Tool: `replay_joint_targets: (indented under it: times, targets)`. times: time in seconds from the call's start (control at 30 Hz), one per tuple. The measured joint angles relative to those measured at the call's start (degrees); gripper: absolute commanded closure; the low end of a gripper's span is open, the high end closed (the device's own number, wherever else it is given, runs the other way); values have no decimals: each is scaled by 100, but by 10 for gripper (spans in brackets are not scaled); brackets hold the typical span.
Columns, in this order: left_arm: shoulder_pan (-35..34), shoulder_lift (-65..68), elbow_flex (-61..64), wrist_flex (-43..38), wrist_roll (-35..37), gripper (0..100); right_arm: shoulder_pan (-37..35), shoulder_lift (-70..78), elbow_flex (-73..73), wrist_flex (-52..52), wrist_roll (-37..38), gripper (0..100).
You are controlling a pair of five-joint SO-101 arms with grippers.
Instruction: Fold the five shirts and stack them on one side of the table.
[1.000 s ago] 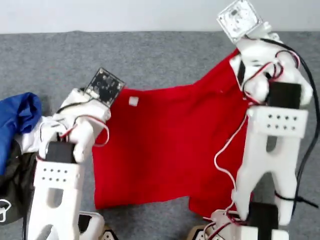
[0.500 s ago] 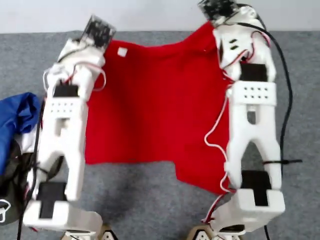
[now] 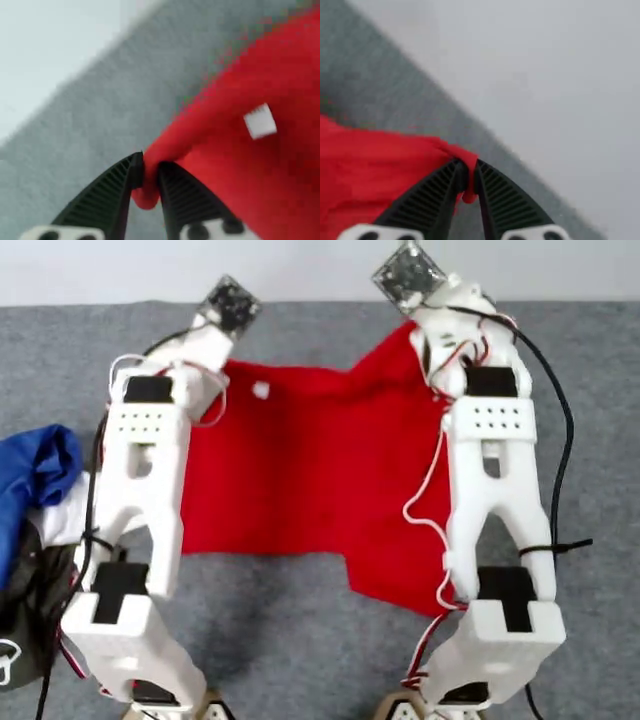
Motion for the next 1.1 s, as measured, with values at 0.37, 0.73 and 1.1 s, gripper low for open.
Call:
replay_joint_targets:
  times: [0.37,0.73,1.1]
  targets:
    - [0,35,-9,2338,-677,994,343,-695,0,3358,-229,988]
    - [-633,378,-70,2716,-695,992,343,-800,0,5829,-703,988]
    - [-870,1143,-79,3130,-1213,992,580,-1424,958,6084,-1020,989]
